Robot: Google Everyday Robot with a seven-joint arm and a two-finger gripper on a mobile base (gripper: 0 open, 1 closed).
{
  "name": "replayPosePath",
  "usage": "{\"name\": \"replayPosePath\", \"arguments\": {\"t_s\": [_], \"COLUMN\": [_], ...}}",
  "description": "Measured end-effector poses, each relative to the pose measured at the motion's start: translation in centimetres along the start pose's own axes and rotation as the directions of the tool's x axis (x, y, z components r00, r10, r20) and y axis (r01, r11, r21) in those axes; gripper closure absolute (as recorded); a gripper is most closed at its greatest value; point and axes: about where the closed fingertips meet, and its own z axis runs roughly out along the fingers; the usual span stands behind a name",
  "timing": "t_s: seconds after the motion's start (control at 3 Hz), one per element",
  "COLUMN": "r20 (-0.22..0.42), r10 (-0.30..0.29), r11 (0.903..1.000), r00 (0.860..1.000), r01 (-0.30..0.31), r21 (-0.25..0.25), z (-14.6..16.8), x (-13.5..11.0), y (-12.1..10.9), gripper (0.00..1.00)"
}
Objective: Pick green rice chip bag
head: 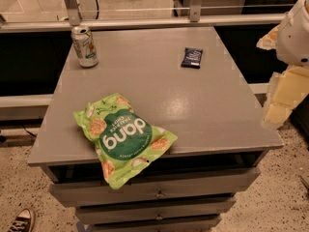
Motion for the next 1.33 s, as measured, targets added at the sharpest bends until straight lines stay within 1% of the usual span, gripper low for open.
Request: {"name": "replayPosePath", "arguments": {"t_s": [0.33, 0.67, 1.0, 1.33], "r20": [0.000, 0.078, 0.272, 0.379], "r10": [0.000, 0.010, 0.033, 0.072], "r11": [1.0000, 0.9995, 0.9936, 0.9848], "r00": [1.000, 0.997, 0.962, 0.923], "r01": [0.000, -0.007, -0.002, -0.005], "r21": [0.000, -0.031, -0.113, -0.174], "z": [0.0, 1.8, 6.3, 8.9], "x": [0.0, -2.0, -8.9, -13.5], "y": [0.0, 0.1, 0.3, 0.6], "gripper": [0.00, 0.00, 0.00, 0.00]}}
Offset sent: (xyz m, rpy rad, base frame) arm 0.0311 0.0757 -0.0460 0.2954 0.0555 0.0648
